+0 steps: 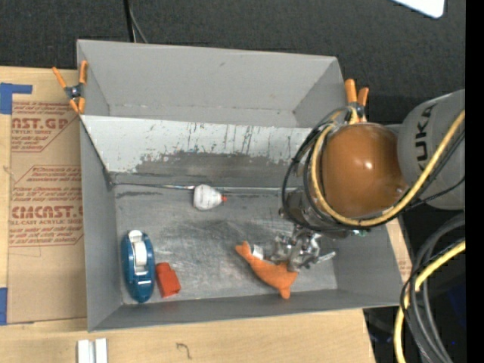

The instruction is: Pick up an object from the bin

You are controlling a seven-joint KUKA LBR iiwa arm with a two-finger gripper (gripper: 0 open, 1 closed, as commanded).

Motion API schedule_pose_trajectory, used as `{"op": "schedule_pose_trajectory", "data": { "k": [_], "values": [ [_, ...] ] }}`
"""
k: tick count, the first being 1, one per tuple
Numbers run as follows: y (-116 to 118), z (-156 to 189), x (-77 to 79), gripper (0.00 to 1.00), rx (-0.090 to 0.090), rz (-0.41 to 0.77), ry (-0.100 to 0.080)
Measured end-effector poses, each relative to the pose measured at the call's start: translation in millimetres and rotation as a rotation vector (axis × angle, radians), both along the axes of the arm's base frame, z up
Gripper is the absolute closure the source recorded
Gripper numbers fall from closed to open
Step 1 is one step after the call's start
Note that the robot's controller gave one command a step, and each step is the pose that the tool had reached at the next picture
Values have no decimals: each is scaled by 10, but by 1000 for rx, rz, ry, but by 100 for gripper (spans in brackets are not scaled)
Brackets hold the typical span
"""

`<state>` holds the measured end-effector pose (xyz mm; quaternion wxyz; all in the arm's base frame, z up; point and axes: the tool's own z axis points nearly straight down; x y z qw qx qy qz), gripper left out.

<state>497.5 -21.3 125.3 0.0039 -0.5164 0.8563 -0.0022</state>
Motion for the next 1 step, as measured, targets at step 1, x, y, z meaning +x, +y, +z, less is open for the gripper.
{"op": "schedule_pose_trajectory", "data": {
  "k": [1],
  "values": [
    [-198,1310,201,100,3,-127,5]
  ]
}}
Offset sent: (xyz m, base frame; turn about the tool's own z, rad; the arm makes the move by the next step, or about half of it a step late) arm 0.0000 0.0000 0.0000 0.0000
